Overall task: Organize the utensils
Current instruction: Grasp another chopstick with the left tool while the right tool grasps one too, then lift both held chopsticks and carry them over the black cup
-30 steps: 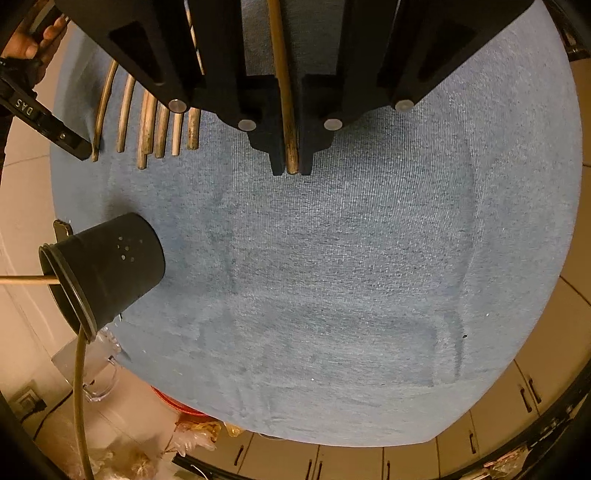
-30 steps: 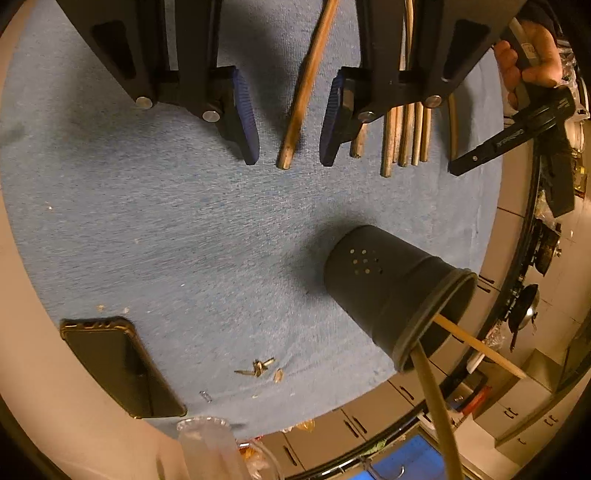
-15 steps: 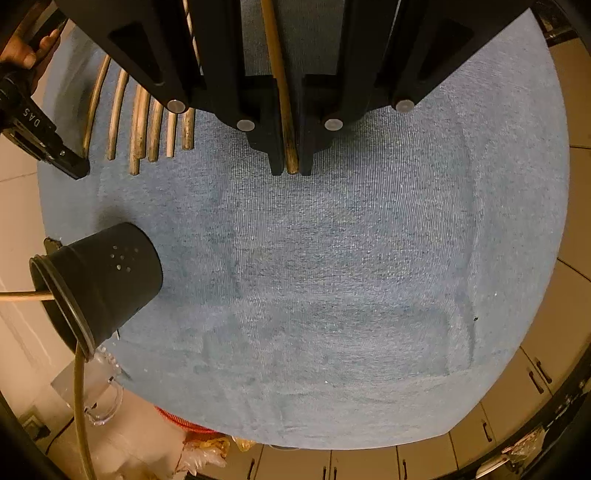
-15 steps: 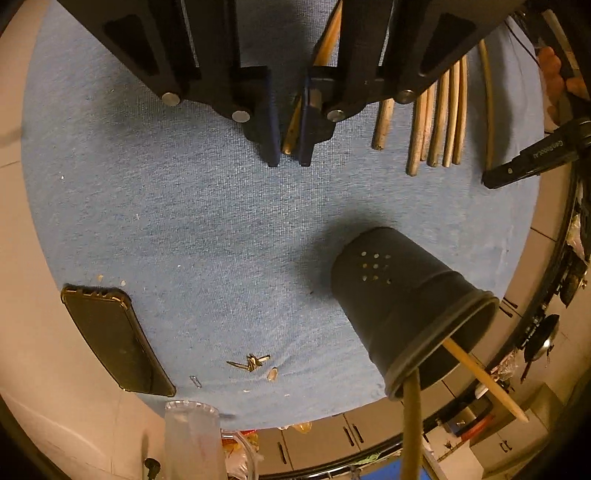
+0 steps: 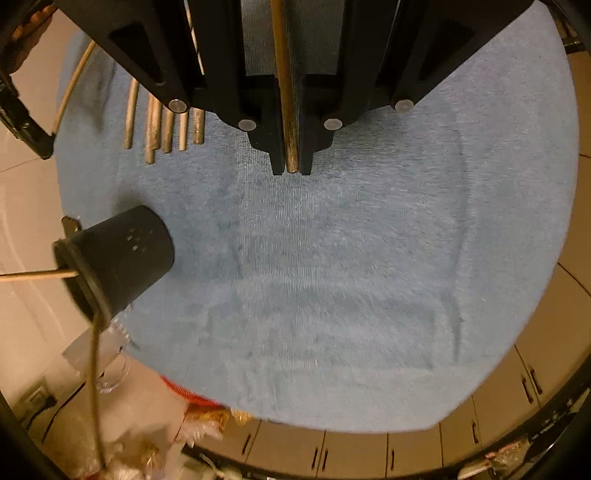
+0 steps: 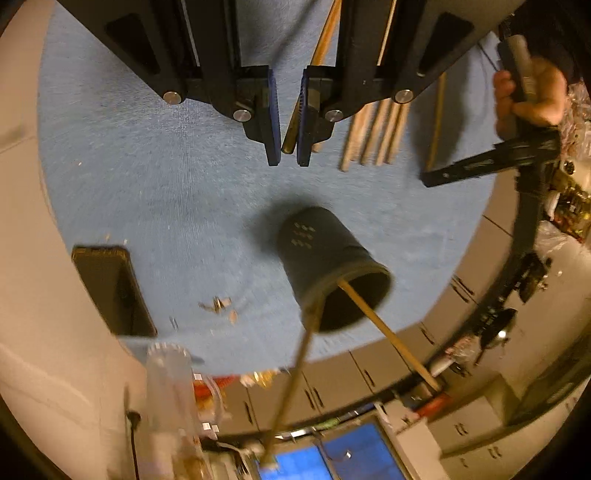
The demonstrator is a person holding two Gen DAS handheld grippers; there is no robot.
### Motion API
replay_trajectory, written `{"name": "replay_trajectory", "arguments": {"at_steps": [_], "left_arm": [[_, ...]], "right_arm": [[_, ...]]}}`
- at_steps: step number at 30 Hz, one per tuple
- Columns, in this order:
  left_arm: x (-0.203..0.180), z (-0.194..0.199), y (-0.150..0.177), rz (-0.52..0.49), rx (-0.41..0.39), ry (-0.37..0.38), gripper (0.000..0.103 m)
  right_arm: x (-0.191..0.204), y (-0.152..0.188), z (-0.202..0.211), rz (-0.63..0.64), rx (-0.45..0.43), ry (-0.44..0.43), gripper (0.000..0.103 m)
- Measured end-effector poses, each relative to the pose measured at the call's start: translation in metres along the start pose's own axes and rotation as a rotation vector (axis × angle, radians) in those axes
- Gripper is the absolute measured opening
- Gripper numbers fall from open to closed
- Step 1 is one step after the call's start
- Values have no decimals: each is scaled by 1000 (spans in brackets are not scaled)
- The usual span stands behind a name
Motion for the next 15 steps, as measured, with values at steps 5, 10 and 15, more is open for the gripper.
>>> {"name": "replay_trajectory", "arguments": {"at_steps": [5,10,15], "left_arm": [[-11,46,-13,-28,-101,41,7],[-25,102,-9,-67,-197,83,7],[-49,141,-12,-102,-276,136,7]], "right_arm": [[13,-14,39,21,-85,-41,9],[25,-27,81,42,-166,-73,9],[35,-36,118,69,-234,-92,8]]}}
Point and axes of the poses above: each gripper's, at about its wrist camera, not at the fingertips, and z roughly against the way its jaws point, x to its left, y to its underside, the point moved 9 cm from there along -z, roughly the way its jaws point, and after that the axes turned 4 degrees about y, right-handed, at the moved point
